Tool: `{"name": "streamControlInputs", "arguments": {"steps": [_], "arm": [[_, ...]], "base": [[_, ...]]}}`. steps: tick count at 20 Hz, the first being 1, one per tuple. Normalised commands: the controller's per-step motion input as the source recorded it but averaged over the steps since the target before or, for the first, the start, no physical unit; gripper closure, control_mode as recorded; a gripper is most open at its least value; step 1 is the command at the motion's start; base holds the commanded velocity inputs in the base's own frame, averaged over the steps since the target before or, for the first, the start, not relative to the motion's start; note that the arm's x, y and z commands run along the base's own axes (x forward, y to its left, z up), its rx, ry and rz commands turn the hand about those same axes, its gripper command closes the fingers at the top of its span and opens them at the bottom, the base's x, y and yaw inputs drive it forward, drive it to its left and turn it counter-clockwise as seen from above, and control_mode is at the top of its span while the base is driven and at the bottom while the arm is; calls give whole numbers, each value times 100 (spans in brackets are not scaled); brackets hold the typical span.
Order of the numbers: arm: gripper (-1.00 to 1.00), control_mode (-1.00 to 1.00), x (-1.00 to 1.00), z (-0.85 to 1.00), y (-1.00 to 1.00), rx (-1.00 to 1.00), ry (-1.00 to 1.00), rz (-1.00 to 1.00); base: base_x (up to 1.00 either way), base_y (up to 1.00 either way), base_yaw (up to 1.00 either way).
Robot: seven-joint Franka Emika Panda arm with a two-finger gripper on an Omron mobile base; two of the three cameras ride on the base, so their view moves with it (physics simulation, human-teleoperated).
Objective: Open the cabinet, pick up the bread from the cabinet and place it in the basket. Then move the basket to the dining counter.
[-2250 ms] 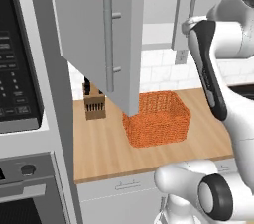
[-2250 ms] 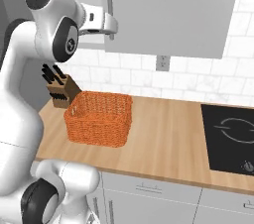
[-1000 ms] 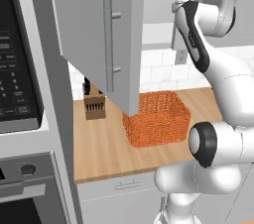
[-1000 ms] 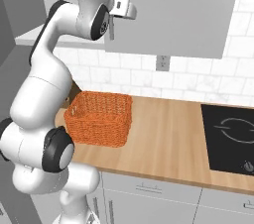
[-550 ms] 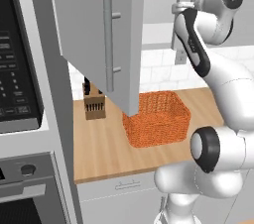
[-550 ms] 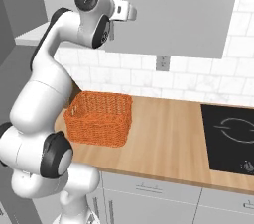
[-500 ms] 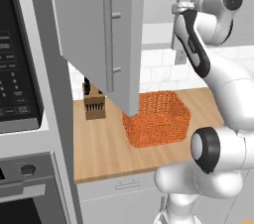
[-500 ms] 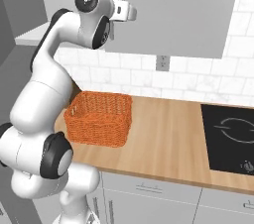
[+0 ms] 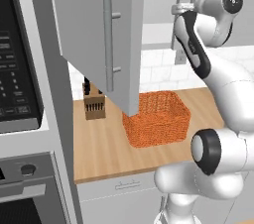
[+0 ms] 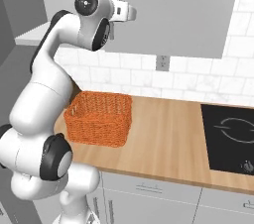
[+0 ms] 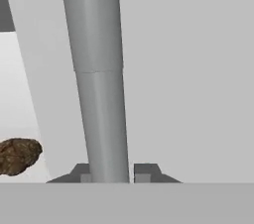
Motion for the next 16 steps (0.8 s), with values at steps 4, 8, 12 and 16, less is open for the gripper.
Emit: {"name": "streamControlInputs", "arguments": {"steps": [4,8,12,16], "arm": [[100,-100,-77,0,-44,0,0,0],[100,-100,-100,0,-84,0,0,0],[100,-100,-100,0,-100,0,2,0],[100,-100,-100,0,-100,1,7,0]], "base": [[0,0,0],[0,0,0],[0,0,0],[0,0,0]]}}
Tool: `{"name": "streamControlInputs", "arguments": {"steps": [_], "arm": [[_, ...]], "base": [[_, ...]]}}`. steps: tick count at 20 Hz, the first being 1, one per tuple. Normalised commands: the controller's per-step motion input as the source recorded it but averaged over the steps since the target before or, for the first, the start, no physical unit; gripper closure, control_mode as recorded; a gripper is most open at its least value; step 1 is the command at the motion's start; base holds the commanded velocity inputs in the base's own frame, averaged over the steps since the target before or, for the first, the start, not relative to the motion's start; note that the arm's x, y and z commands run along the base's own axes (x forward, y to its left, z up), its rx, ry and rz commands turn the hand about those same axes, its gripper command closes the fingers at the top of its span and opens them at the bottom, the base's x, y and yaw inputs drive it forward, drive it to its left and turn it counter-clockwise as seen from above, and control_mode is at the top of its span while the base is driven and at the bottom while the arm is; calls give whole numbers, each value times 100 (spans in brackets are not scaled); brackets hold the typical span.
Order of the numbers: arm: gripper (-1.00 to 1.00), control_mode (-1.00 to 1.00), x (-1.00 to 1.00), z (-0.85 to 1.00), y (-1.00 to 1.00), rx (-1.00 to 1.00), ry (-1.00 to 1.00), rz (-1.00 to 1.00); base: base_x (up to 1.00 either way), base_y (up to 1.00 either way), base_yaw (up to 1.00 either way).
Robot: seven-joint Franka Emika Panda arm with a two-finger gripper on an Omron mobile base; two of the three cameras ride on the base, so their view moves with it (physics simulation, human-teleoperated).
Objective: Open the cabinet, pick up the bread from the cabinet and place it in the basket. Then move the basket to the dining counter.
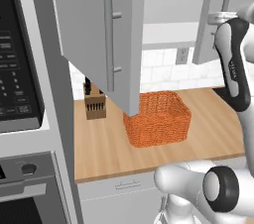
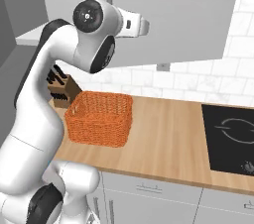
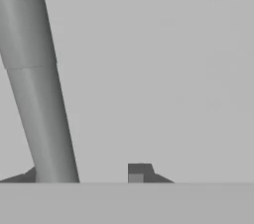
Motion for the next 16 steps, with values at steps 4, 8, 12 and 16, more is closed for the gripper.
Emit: {"name": "streamControlInputs", "arguments": {"steps": [4,8,12,16], "arm": [[100,-100,-100,-6,-100,0,11,1],[100,-100,-69,-38,-100,0,12,2],[100,-100,-50,-37,-100,6,0,0],[-100,-100,-39,-21,-63,2,0,0]], "base": [[0,0,0],[0,0,0],[0,0,0],[0,0,0]]}}
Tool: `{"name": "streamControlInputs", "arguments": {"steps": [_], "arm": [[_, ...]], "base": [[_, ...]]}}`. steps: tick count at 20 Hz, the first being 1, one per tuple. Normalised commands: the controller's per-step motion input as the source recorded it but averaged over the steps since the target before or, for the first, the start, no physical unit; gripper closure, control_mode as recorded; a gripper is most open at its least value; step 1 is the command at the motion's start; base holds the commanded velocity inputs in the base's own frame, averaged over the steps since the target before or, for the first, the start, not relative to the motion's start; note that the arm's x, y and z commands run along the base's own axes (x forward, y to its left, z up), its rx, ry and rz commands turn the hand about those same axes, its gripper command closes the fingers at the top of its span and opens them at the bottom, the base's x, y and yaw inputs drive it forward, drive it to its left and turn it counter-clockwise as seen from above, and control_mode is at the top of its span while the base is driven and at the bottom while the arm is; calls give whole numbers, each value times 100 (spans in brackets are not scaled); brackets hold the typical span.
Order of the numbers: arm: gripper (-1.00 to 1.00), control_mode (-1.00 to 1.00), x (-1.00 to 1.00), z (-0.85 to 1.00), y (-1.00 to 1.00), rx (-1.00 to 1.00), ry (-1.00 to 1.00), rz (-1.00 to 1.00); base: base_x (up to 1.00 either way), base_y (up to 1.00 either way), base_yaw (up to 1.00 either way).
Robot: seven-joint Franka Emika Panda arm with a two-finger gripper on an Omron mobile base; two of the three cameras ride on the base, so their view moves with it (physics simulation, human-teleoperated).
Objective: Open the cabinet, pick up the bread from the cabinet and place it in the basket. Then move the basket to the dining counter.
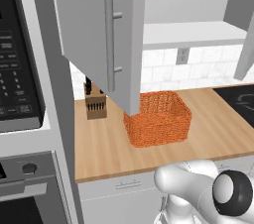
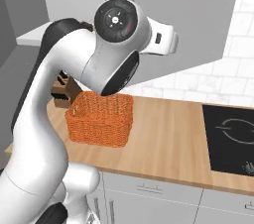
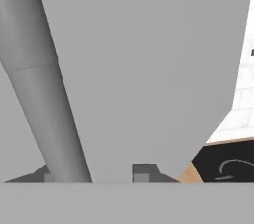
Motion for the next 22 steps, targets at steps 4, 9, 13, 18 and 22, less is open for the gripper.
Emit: {"name": "streamControlInputs", "arguments": {"steps": [4,9,13,18,22], "arm": [[-100,-100,-62,0,0,0,-2,0],[-100,-100,-68,9,43,-15,0,-5],[-100,-100,-54,26,90,-39,5,-4],[-100,-100,42,-27,100,-55,55,0],[-100,-100,92,-21,57,-55,48,-3]], "base": [[0,0,0],[0,0,0],[0,0,0],[0,0,0],[0,0,0]]}}
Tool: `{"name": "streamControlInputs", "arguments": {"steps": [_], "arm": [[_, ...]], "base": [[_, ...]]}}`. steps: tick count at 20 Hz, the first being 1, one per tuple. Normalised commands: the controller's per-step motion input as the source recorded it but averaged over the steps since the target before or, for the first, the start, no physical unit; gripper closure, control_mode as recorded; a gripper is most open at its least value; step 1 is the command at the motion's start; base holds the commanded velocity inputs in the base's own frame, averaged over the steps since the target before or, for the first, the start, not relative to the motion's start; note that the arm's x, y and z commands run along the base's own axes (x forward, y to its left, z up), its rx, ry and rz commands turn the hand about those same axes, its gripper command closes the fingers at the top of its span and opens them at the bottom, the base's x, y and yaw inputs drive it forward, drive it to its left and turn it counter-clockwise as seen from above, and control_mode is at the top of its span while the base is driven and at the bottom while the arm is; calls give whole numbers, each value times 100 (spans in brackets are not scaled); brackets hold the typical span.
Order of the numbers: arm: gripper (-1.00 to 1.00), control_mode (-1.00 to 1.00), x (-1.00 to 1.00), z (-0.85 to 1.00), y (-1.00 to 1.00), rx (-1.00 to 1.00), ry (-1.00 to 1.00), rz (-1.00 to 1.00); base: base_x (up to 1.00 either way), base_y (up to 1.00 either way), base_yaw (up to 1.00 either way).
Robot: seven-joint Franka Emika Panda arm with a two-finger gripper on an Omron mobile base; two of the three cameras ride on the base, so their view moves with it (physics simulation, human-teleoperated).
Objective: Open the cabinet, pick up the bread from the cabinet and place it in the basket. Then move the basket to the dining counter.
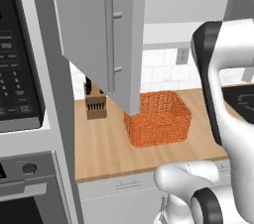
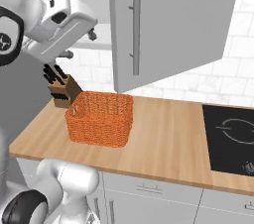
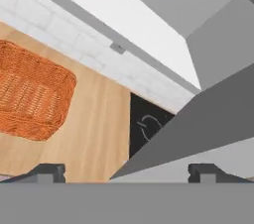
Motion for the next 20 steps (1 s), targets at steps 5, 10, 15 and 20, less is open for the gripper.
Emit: {"name": "streamControlInputs", "arguments": {"steps": [5,10,15,20], "arm": [[-100,-100,99,0,-17,-38,45,0],[-100,-100,92,-1,-46,-26,47,0],[-100,-100,50,-10,-68,-17,42,-4],[-100,-100,-65,-5,-100,-1,5,-19]], "base": [[0,0,0],[0,0,0],[0,0,0],[0,0,0]]}}
